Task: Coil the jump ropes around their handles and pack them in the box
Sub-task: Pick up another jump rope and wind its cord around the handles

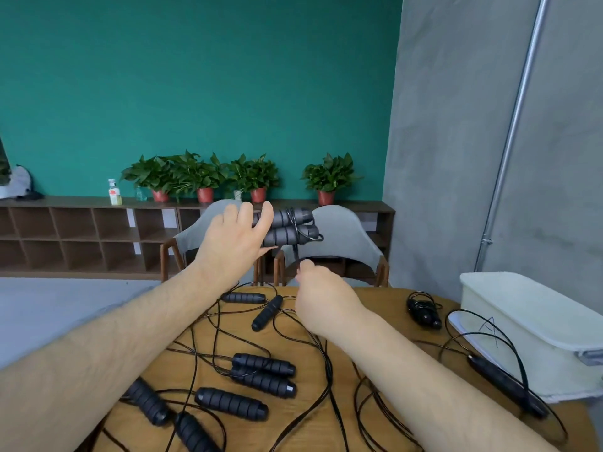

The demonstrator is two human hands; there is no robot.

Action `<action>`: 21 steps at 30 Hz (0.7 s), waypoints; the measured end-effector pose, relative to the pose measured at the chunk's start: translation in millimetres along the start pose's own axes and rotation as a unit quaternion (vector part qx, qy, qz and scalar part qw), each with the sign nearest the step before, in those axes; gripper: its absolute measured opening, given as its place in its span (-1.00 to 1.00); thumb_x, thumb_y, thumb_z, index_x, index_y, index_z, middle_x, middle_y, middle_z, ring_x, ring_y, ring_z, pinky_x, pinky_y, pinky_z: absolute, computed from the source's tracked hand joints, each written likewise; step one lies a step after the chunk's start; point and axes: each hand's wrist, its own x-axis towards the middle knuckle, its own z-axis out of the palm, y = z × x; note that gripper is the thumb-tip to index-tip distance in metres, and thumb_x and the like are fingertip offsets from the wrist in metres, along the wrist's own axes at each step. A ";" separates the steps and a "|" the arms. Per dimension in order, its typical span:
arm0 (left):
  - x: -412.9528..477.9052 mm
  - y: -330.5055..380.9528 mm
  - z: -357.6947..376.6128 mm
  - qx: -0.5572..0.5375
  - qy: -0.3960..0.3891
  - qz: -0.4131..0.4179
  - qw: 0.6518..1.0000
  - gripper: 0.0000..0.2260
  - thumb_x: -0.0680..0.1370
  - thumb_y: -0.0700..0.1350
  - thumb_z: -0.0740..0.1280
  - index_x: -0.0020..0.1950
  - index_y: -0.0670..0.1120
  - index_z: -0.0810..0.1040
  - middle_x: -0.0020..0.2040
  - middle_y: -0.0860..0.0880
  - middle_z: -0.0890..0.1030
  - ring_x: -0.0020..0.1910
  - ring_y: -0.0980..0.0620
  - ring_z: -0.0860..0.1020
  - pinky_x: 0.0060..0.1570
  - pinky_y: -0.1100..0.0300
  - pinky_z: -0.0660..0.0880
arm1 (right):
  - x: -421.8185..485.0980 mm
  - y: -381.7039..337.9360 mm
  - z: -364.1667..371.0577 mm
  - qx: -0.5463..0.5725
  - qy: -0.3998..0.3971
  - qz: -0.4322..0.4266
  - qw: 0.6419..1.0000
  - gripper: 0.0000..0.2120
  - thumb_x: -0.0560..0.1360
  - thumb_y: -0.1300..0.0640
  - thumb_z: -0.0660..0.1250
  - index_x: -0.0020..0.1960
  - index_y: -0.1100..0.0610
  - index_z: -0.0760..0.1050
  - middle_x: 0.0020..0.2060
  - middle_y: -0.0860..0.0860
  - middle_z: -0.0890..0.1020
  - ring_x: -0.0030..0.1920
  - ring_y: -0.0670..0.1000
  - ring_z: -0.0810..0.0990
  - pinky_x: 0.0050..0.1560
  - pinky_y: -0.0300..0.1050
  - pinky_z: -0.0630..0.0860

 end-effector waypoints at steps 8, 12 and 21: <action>-14.4 8.9 12.0 0.001 -0.018 0.101 0.995 -0.25 0.32 0.02 0.61 0.41 -0.18 0.41 -0.12 -0.18 0.48 -0.22 -0.15 0.47 -0.32 0.03 0.42 | 2.9 -19.3 -54.2 -0.310 0.036 -0.097 0.945 -0.90 0.64 0.16 0.26 0.12 0.11 0.51 -0.05 0.07 0.53 -0.01 0.10 0.58 -0.13 -0.04 0.44; -24.3 7.4 8.1 -0.034 0.016 0.171 0.985 -0.17 0.28 0.20 0.61 0.37 -0.21 0.43 -0.11 -0.19 0.48 -0.20 -0.16 0.49 -0.30 0.00 0.46 | 32.5 3.3 -68.9 -0.302 0.071 -0.143 0.940 -0.72 0.62 -0.12 0.26 0.07 0.08 0.54 0.03 0.06 0.59 -0.03 0.13 0.62 -0.16 -0.01 0.48; -30.7 7.5 0.4 -0.213 0.090 0.227 0.946 -0.29 0.61 0.40 0.00 0.40 -0.19 0.37 -0.03 -0.15 0.57 -0.13 -0.13 0.57 -0.19 -0.01 0.58 | 45.2 58.2 -66.3 -0.222 0.143 -0.241 0.934 -0.62 0.64 -0.21 0.14 0.07 0.03 0.59 -0.12 -0.02 0.50 -0.16 0.05 0.51 -0.25 -0.07 0.27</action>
